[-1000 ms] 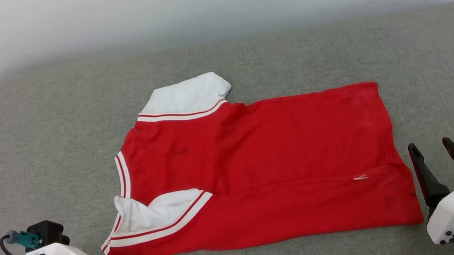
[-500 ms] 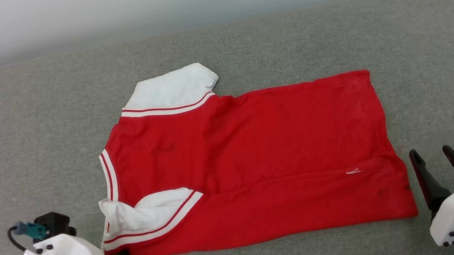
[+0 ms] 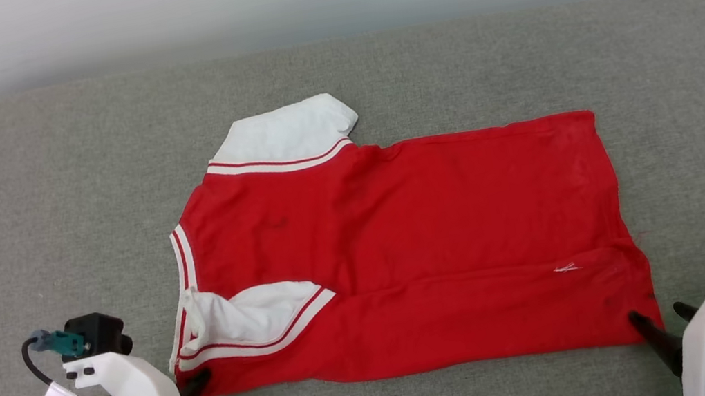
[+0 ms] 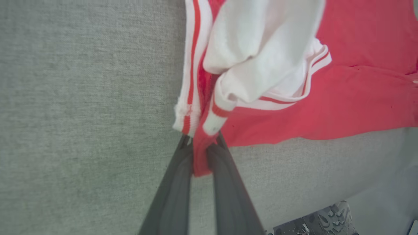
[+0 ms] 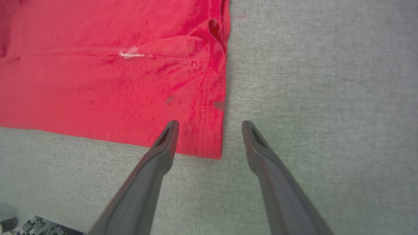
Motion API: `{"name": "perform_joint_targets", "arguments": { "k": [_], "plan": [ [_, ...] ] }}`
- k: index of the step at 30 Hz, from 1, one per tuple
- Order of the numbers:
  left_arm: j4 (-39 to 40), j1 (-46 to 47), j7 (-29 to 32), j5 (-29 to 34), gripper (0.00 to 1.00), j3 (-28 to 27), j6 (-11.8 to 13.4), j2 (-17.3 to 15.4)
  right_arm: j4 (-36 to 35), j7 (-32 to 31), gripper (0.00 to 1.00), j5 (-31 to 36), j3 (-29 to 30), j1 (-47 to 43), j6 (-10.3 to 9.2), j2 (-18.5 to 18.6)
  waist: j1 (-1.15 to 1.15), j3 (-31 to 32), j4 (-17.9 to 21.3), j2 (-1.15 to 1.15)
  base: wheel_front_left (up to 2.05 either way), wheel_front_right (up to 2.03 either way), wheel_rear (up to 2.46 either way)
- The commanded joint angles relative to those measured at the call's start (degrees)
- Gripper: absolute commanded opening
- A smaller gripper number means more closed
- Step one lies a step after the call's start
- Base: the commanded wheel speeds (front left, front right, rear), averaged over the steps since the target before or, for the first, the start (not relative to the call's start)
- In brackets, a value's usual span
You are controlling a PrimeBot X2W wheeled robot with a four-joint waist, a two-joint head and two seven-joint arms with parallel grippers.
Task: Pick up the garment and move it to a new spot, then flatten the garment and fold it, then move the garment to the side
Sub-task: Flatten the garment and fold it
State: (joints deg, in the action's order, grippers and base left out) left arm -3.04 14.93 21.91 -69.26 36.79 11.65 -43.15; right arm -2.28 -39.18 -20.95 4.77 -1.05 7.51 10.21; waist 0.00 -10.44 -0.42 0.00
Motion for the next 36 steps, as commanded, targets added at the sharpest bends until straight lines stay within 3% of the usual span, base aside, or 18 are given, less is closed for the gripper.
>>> {"name": "perform_joint_targets", "arguments": {
  "k": [1,10,11,12,13,26,36],
  "plan": [
    [0.8,0.51,-0.41,0.44,0.0,-0.22,0.45,-0.43,0.34,-1.04,1.0,0.36,-0.49,1.2,-0.04,0.65,0.0,-0.77,-0.39,0.0,0.0,0.0,0.0],
    [4.02,1.8,-0.74,1.52,0.0,-0.34,1.15,-0.34,7.84,-5.64,1.0,-0.37,-4.67,5.82,-0.04,0.63,0.0,-4.02,-1.46,0.0,0.0,0.0,0.0],
    [3.99,1.84,-0.82,1.49,0.0,-0.32,1.1,-0.23,8.61,-6.56,0.89,-0.47,-5.15,5.76,-0.03,0.24,0.0,-4.2,-1.54,0.0,0.0,0.0,0.0],
    [3.9,1.88,-0.93,1.51,0.0,-0.28,1.02,-0.15,9.06,-6.9,0.35,-0.65,-5.57,5.83,-0.02,0.02,0.0,-4.32,-1.6,0.0,0.0,0.0,0.0],
    [3.72,1.84,-1.01,1.6,0.0,-0.21,0.93,-0.06,9.23,-6.85,0.0,-0.77,-5.74,5.94,-0.01,-0.11,0.0,-4.4,-1.63,0.0,0.0,0.0,0.0],
    [2.32,0.45,-5.05,3.47,0.0,-0.7,1.69,0.73,6.52,-3.21,0.0,0.51,-4.32,7.89,-0.04,1.88,0.0,-0.98,-1.31,0.0,0.0,0.0,0.0],
    [2.73,-5.18,-7.35,2.42,0.0,-0.48,3.72,1.07,5.85,-3.66,0.0,-0.37,-4.55,2.8,-0.04,1.51,0.0,6.03,-1.84,0.0,0.0,0.0,0.0]
  ]
}}
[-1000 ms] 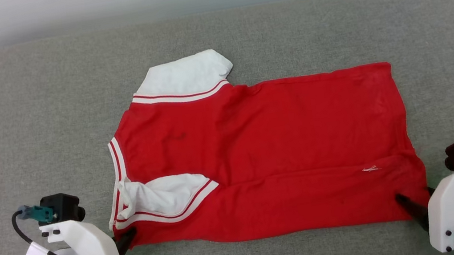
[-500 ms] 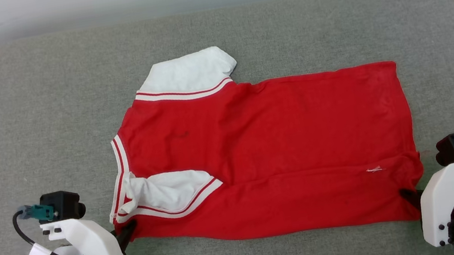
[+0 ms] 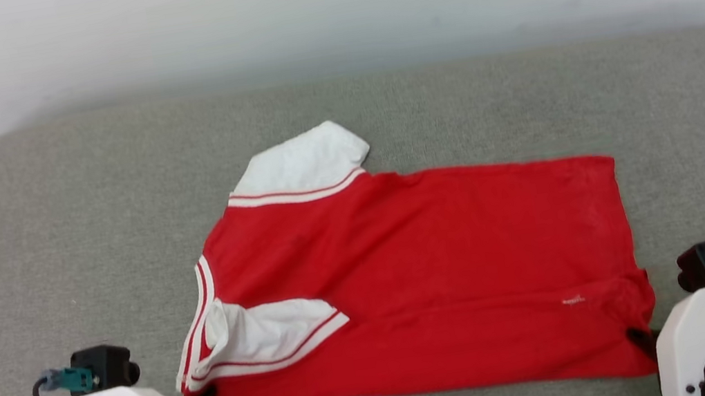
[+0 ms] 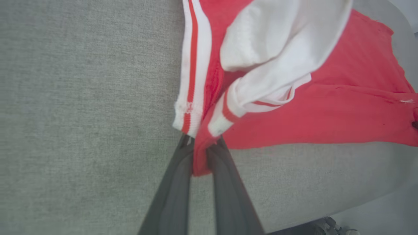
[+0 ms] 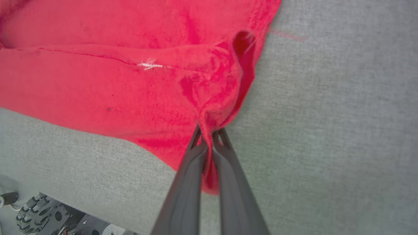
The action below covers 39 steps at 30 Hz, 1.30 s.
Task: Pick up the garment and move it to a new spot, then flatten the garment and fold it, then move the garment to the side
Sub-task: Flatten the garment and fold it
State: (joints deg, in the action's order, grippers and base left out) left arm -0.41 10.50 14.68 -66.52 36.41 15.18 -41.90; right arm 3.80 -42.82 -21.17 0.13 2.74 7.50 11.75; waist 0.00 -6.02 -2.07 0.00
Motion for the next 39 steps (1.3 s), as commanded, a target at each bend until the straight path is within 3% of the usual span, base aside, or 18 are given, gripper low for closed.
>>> {"name": "perform_joint_targets", "arguments": {
  "k": [1,13,19,20,21,22,23,24,30,35,39],
  "plan": [
    [0.37,-1.49,-0.05,-0.49,0.0,-0.03,0.49,-0.36,-0.58,-0.2,0.0,-0.27,0.21,-1.78,-0.02,-0.04,0.0,2.3,-0.26,0.0,0.0,0.0,0.0],
    [3.6,-10.05,0.87,-2.86,0.0,0.55,3.53,-3.33,-5.83,-2.49,0.0,-0.84,1.97,-11.47,-0.03,-0.72,0.0,7.19,-0.62,0.0,0.0,0.0,0.0],
    [0.67,-9.64,0.49,-3.36,0.0,2.32,1.33,0.47,-4.81,-1.4,0.0,0.09,4.22,-14.96,-0.02,-3.18,0.0,7.39,-1.15,0.0,0.0,0.0,0.0],
    [-0.37,-9.28,0.37,-3.38,0.0,2.62,0.82,1.16,-4.41,-1.05,0.13,0.13,4.31,-15.38,-0.02,-3.64,0.0,7.41,-1.21,0.0,0.0,0.0,0.0],
    [-1.27,-8.78,0.02,-3.37,0.08,2.68,0.38,2.07,-4.05,-0.85,0.92,0.03,4.56,-15.75,-0.02,-4.12,0.0,7.44,-1.26,0.0,0.0,0.0,0.0],
    [-2.26,-8.54,-0.2,-3.68,0.37,2.78,-0.21,2.86,-3.97,-0.08,1.0,0.26,4.85,-15.87,-0.02,-4.47,0.0,7.46,-1.3,0.0,0.0,0.0,0.0],
    [-3.37,-8.32,-0.29,-3.52,0.58,3.02,-0.64,3.33,-3.76,0.79,1.0,0.66,5.1,-15.91,-0.02,-4.77,0.0,7.48,-1.29,0.0,0.0,0.0,0.0],
    [-4.21,-7.76,-0.93,-3.09,1.0,2.92,-1.14,3.77,-3.54,1.89,1.0,0.68,5.17,-16.07,-0.02,-5.25,0.0,7.5,-1.25,0.0,0.0,0.0,0.0],
    [-7.69,-4.93,-4.25,-0.21,1.0,2.99,-3.13,4.87,-3.96,14.63,1.0,1.99,5.33,-15.96,-0.02,-6.5,0.0,7.82,-1.35,0.0,0.0,0.0,0.0],
    [-8.98,-1.76,-12.02,3.97,1.0,1.38,-3.97,6.54,-3.8,28.77,1.0,4.88,6.27,-13.86,-0.02,-7.56,0.0,7.76,-1.41,0.0,0.0,0.0,0.0],
    [-9.92,0.9,-18.27,8.0,1.0,1.43,-5.4,8.24,-3.4,35.98,1.0,7.15,6.12,-11.85,-0.02,-7.86,0.0,7.3,-1.33,0.0,0.0,0.0,0.0]
  ]
}}
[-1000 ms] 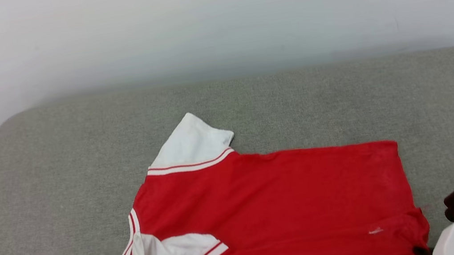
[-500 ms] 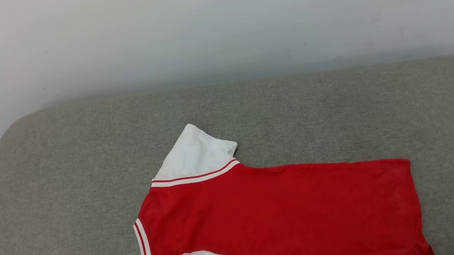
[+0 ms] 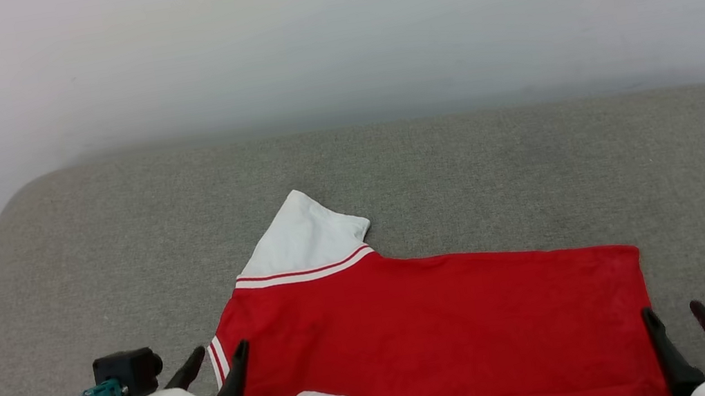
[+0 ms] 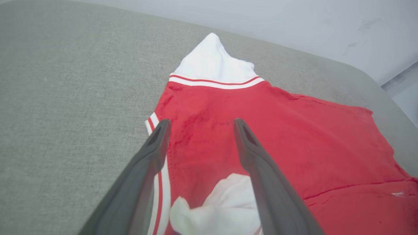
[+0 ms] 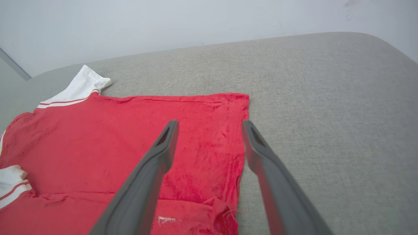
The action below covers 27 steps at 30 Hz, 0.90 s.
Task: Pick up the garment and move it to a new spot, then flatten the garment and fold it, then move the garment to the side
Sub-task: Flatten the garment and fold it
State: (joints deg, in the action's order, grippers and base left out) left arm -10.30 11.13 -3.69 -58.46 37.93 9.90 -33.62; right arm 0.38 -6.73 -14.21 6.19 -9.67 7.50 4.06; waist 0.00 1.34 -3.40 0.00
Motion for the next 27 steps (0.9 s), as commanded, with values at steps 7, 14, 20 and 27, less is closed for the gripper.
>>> {"name": "perform_joint_targets", "arguments": {
  "k": [7,14,20,27],
  "plan": [
    [-3.15,6.75,-8.94,6.05,1.0,-0.5,-2.37,3.79,-3.21,5.62,1.0,3.42,0.15,4.85,-0.02,-0.62,0.0,-3.43,1.04,0.0,0.0,0.0,0.0],
    [-7.17,15.59,-11.19,9.64,1.0,-3.25,-5.31,6.61,-8.38,5.79,1.0,4.75,-1.03,10.17,-0.02,-0.98,0.0,-10.93,3.33,0.0,0.0,0.0,0.0],
    [-13.28,25.77,-11.27,11.16,1.0,-4.19,-9.42,8.56,-11.0,5.35,1.0,5.26,-1.46,14.29,-0.02,-1.18,0.0,-17.45,5.45,0.0,0.0,0.0,0.0],
    [-22.68,37.03,-5.06,8.44,1.0,-4.33,-14.77,8.52,-11.23,5.74,1.0,4.08,-2.16,16.46,-0.02,-1.23,0.0,-21.98,7.95,0.0,0.0,0.0,0.0]
  ]
}}
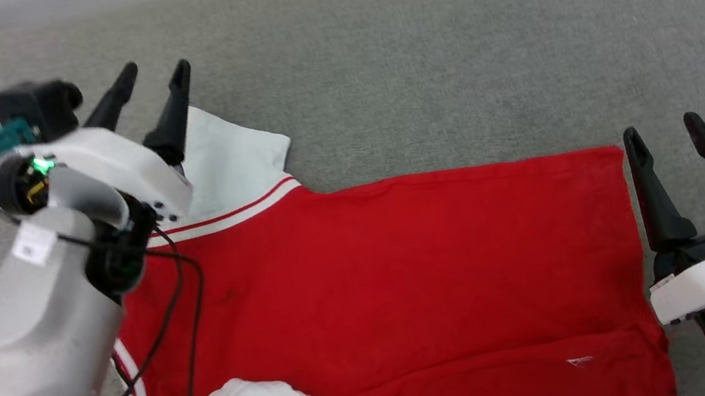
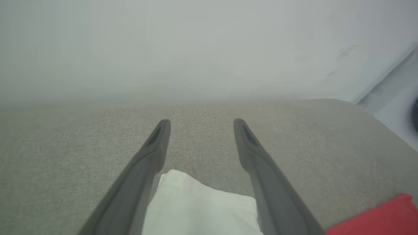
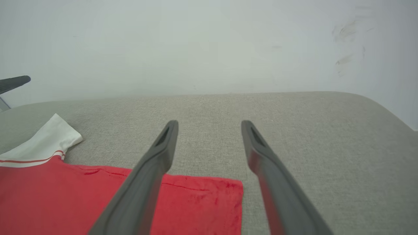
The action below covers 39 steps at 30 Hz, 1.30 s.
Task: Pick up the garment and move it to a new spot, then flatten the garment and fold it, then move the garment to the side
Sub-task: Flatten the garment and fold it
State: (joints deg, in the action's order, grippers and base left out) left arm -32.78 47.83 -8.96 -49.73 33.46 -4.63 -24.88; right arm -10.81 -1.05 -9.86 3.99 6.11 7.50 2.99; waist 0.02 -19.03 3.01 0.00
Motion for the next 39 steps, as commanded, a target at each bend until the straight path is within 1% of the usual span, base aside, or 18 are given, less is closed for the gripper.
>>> {"name": "perform_joint_targets", "arguments": {
  "k": [1,6,10,15,18,19,20,21,22,24,25,29,30,31,36,37,38,39],
  "plan": [
    [-1.31,1.59,2.4,-0.89,1.0,0.37,-0.72,-0.75,0.13,0.21,1.0,-0.47,-0.09,0.84,-0.03,-0.16,-0.02,-2.05,1.97,0.0,0.0,0.0,0.0],
    [-6.22,6.46,16.69,-4.55,1.0,2.48,-2.37,-3.71,1.16,1.07,1.0,-2.04,-0.21,1.16,-0.02,-0.17,-0.02,-3.73,3.62,0.0,0.0,0.0,0.0],
    [-8.53,8.6,28.17,-6.92,1.0,4.41,-2.69,-6.39,2.06,2.33,1.0,-3.09,-0.79,1.14,-0.02,-0.17,-0.02,-4.67,4.56,0.0,0.0,0.0,0.0],
    [-10.47,8.49,39.03,-9.53,1.0,6.28,-2.71,-7.61,3.17,3.4,1.0,-4.11,-1.26,1.52,-0.02,-0.18,-0.02,-5.67,5.27,0.0,0.0,0.0,0.0],
    [-11.69,6.74,44.91,-10.95,1.0,7.74,-2.59,-7.27,3.73,3.57,1.0,-4.7,-1.5,1.98,-0.03,-0.17,-0.02,-6.12,5.64,0.0,0.0,0.0,0.0],
    [-11.98,6.31,46.35,-11.13,0.65,8.11,-2.42,-7.1,3.9,3.59,1.0,-4.75,-1.57,2.16,-0.03,-0.18,-0.02,-6.26,5.75,0.0,0.0,0.0,0.0],
    [-12.13,5.91,47.3,-11.46,0.43,8.39,-2.31,-6.87,4.16,3.31,1.0,-5.05,-1.59,2.27,-0.03,-0.18,-0.02,-6.38,5.85,0.0,0.0,0.0,0.0],
    [-12.22,5.61,47.72,-11.63,0.26,8.45,-2.29,-6.59,4.33,3.04,1.0,-5.38,-1.74,2.36,-0.03,-0.18,-0.02,-6.5,5.96,0.0,0.0,0.0,0.0],
    [-12.35,5.22,47.99,-12.14,0.0,8.31,-2.11,-6.21,4.46,2.5,1.0,-5.67,-2.12,2.5,-0.03,-0.18,-0.02,-6.65,6.09,0.0,0.0,0.0,0.0],
    [-12.5,4.7,48.28,-12.41,0.0,8.29,-2.15,-5.8,4.81,1.98,1.0,-6.41,-2.67,2.51,-0.03,-0.18,-0.02,-6.72,6.2,0.0,0.0,0.0,0.0],
    [-12.32,4.31,46.99,-12.51,0.0,8.11,-2.11,-5.17,4.98,1.31,1.0,-6.49,-2.73,2.76,-0.03,-0.14,-0.02,-6.89,6.35,0.0,0.0,0.0,0.0],
    [-12.24,4.42,44.96,-12.19,0.0,7.83,-2.14,-5.16,6.11,-0.73,1.0,-6.49,-2.38,3.21,-0.03,-0.14,-0.02,-6.73,6.39,0.0,0.0,0.0,0.0],
    [-12.17,4.65,44.28,-12.06,0.0,7.69,-2.18,-5.1,6.85,-1.83,1.0,-6.34,-1.97,3.4,-0.03,-0.15,-0.02,-6.56,6.32,0.0,0.0,0.0,0.0],
    [-11.65,5.38,42.34,-11.65,0.0,7.41,-2.28,-5.03,7.98,-4.51,1.0,-6.24,-1.94,3.78,-0.03,0.25,-0.02,-6.13,5.9,0.0,0.0,0.0,0.0],
    [-9.49,6.93,38.87,-11.26,0.0,6.53,-2.49,-5.2,11.02,-12.41,1.0,-6.69,-1.22,5.2,-0.03,2.8,-0.02,-5.03,4.33,0.0,0.0,0.0,0.0],
    [-9.49,6.93,38.87,-11.26,0.0,6.53,-2.49,-5.2,11.02,-12.41,1.0,-6.69,-1.22,5.2,-0.03,2.8,-0.02,-5.03,4.33,0.0,0.0,0.0,0.0],
    [-8.36,7.34,37.7,-11.61,0.0,5.74,-2.26,-5.38,11.81,-16.23,1.0,-7.07,-1.39,6.21,-0.03,4.32,-0.02,-4.68,3.51,0.0,0.0,0.0,0.0],
    [-8.36,7.34,37.7,-11.61,0.0,5.74,-2.26,-5.38,11.81,-16.23,1.0,-7.07,-1.39,6.21,-0.03,4.32,-0.02,-4.68,3.51,0.0,0.0,0.0,0.0]
  ]
}}
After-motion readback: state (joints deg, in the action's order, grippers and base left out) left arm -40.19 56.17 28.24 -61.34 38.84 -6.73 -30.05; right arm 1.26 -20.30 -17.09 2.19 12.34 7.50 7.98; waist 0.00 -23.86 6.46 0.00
